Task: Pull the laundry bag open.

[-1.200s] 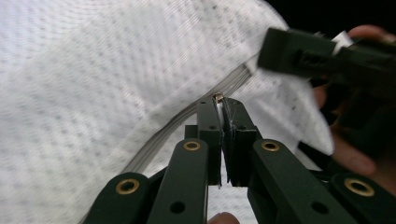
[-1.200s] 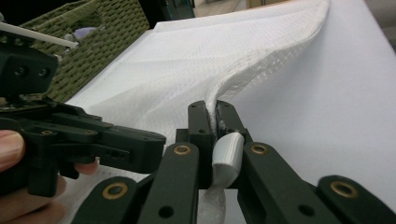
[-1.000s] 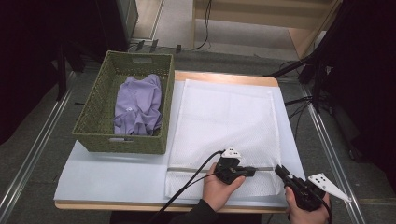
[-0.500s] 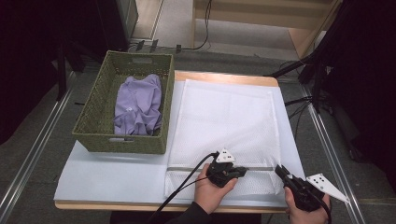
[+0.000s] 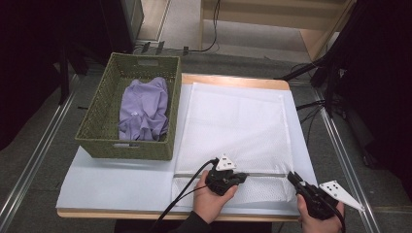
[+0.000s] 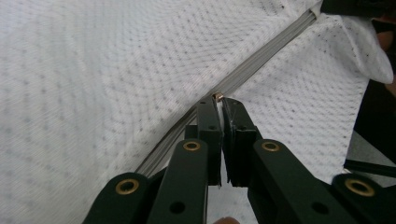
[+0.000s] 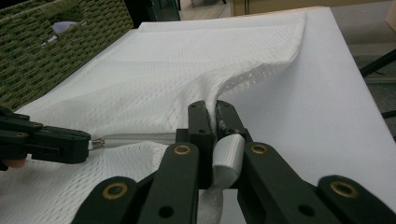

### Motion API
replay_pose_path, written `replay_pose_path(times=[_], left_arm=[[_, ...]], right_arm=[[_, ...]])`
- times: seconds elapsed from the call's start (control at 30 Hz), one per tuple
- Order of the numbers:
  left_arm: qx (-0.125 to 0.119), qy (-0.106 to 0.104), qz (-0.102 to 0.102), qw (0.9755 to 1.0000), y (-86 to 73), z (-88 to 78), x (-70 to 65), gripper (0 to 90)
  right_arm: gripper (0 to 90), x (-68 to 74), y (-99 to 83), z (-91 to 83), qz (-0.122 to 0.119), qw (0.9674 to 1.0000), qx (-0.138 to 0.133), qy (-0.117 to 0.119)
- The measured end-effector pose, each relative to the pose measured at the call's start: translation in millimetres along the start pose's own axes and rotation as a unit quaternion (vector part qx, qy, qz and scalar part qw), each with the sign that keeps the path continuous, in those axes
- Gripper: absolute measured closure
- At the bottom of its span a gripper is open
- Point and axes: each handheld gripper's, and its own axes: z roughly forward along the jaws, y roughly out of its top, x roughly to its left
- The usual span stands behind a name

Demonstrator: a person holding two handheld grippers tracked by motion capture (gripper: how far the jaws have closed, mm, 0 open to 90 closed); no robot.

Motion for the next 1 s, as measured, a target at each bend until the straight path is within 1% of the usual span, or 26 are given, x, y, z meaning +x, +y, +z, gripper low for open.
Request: replay_pose_path(times=[0.13,0.2,0.23,0.27,0.43,0.5,0.53,0.67,0.73,0.8,1.0], left_arm=[[0.000,0.011,0.001,0.9999,-2.2,-5.9,2.9,87.4],[0.002,0.017,0.007,0.9998,-3.7,-8.6,3.2,87.4],[0.002,0.017,0.007,0.9998,-3.7,-8.6,3.2,87.4],[0.003,0.022,0.007,0.9997,-4.8,-10.6,3.4,87.4],[0.002,0.031,0.002,0.9995,-7.8,-18.0,8.8,87.4],[0.001,0.033,0.003,0.9995,-8.4,-18.9,9.7,87.4],[0.004,0.041,0.004,0.9992,-10.1,-22.1,11.5,87.4],[0.001,0.052,-0.001,0.9987,-13.7,-28.4,16.1,87.4],[0.000,0.054,-0.003,0.9985,-15.4,-31.9,18.8,87.4],[-0.001,0.062,-0.004,0.9981,-17.2,-36.1,20.6,87.4],[-0.005,0.072,-0.012,0.9973,-22.9,-47.6,26.1,87.4]], right_arm=[[88.2,0.0,-0.1,0.5,0.001,1.0000,0.003,0.000],[88.2,-0.4,-0.3,0.9,0.001,1.0000,0.003,0.000],[88.2,-0.7,-0.4,1.1,-0.001,1.0000,0.004,0.000],[88.2,-0.8,-0.4,1.2,-0.002,1.0000,0.003,-0.001],[88.2,-1.7,-0.5,1.2,-0.001,1.0000,0.004,-0.003],[88.2,-1.4,-0.5,1.3,-0.003,1.0000,0.004,-0.004],[88.2,-1.1,-0.4,1.3,-0.003,1.0000,0.004,-0.004],[88.2,-2.5,-0.4,1.1,-0.004,1.0000,0.002,-0.007],[88.2,-3.4,-0.4,0.9,-0.005,0.9999,0.003,-0.010],[88.2,-3.5,-0.4,0.9,-0.005,0.9999,0.003,-0.011],[88.2,-4.1,-0.4,0.6,-0.004,0.9999,0.003,-0.013]])
